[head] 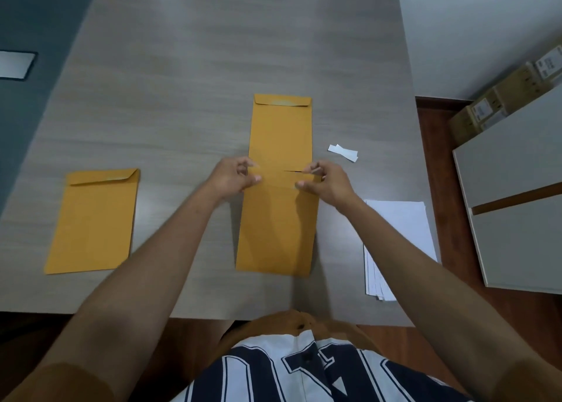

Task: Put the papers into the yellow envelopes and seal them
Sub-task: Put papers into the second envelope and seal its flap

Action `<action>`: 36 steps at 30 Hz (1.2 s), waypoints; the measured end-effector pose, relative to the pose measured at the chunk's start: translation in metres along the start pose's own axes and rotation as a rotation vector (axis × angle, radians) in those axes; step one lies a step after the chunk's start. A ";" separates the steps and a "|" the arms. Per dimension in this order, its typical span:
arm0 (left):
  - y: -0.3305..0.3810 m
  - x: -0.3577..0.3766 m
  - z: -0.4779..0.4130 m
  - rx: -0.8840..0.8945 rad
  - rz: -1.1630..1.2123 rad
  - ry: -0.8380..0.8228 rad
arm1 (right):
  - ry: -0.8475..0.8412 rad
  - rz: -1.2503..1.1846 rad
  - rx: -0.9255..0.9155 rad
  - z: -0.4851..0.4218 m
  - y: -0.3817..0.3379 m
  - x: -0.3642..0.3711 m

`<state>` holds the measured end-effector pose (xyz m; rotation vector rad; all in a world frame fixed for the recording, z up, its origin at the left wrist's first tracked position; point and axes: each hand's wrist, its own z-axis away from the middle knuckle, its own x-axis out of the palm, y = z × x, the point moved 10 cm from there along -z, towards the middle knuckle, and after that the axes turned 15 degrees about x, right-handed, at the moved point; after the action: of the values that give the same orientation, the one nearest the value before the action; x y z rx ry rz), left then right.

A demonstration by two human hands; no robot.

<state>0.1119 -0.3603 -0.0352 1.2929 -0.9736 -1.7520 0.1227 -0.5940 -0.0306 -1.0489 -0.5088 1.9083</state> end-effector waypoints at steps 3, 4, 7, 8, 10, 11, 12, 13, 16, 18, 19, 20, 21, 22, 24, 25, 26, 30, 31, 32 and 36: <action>0.008 -0.022 -0.033 -0.010 0.015 0.115 | 0.055 -0.056 -0.004 -0.026 -0.032 -0.017; 0.011 -0.027 -0.044 -0.005 0.025 0.146 | 0.077 -0.060 -0.005 -0.034 -0.042 -0.022; 0.016 -0.041 -0.082 -0.003 0.022 0.229 | 0.145 -0.038 0.011 -0.066 -0.068 -0.035; 0.017 -0.046 -0.096 -0.006 0.014 0.255 | 0.159 -0.029 0.021 -0.079 -0.075 -0.037; 0.014 -0.057 -0.129 -0.019 -0.015 0.303 | 0.191 -0.009 0.023 -0.106 -0.090 -0.040; 0.014 -0.061 -0.140 -0.016 -0.034 0.318 | 0.203 0.007 0.005 -0.114 -0.097 -0.040; 0.013 -0.064 -0.152 -0.012 -0.042 0.324 | 0.210 0.015 -0.012 -0.123 -0.105 -0.040; 0.010 -0.067 -0.167 -0.005 -0.051 0.331 | 0.221 0.025 -0.028 -0.134 -0.112 -0.040; -0.004 -0.074 -0.200 -0.041 -0.094 0.365 | 0.253 0.070 -0.038 -0.169 -0.126 -0.038; -0.009 -0.076 -0.214 -0.037 -0.138 0.373 | 0.261 0.102 -0.053 -0.187 -0.131 -0.037; -0.014 -0.076 -0.222 -0.032 -0.157 0.371 | 0.264 0.124 -0.055 -0.197 -0.133 -0.035; -0.016 -0.074 -0.227 -0.028 -0.168 0.368 | 0.269 0.148 -0.051 -0.205 -0.133 -0.033; -0.019 -0.072 -0.232 -0.018 -0.176 0.356 | 0.273 0.171 -0.048 -0.211 -0.133 -0.031; -0.023 -0.068 -0.237 -0.018 -0.190 0.345 | 0.278 0.188 -0.036 -0.219 -0.130 -0.028; -0.024 -0.065 -0.240 -0.007 -0.229 0.333 | 0.282 0.193 -0.036 -0.225 -0.124 -0.023; -0.024 -0.065 -0.242 -0.004 -0.242 0.338 | 0.289 0.191 -0.050 -0.226 -0.123 -0.021; -0.023 -0.065 -0.242 -0.004 -0.253 0.345 | 0.300 0.190 -0.069 -0.225 -0.121 -0.020; -0.017 -0.063 -0.238 0.007 -0.360 0.366 | 0.436 0.378 -0.177 -0.218 -0.125 -0.019; -0.008 -0.061 -0.237 0.053 -0.413 0.361 | 0.466 0.452 -0.233 -0.213 -0.130 -0.016; 0.003 -0.056 -0.235 0.122 -0.496 0.337 | 0.474 0.517 -0.304 -0.208 -0.136 -0.009; 0.033 -0.012 -0.220 0.390 -0.798 0.087 | 0.457 0.657 -0.527 -0.183 -0.143 0.019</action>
<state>0.3316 -0.3961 -0.0464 2.2096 -0.8256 -2.1034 0.3404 -0.5120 -0.0449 -2.1446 -0.4374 2.0140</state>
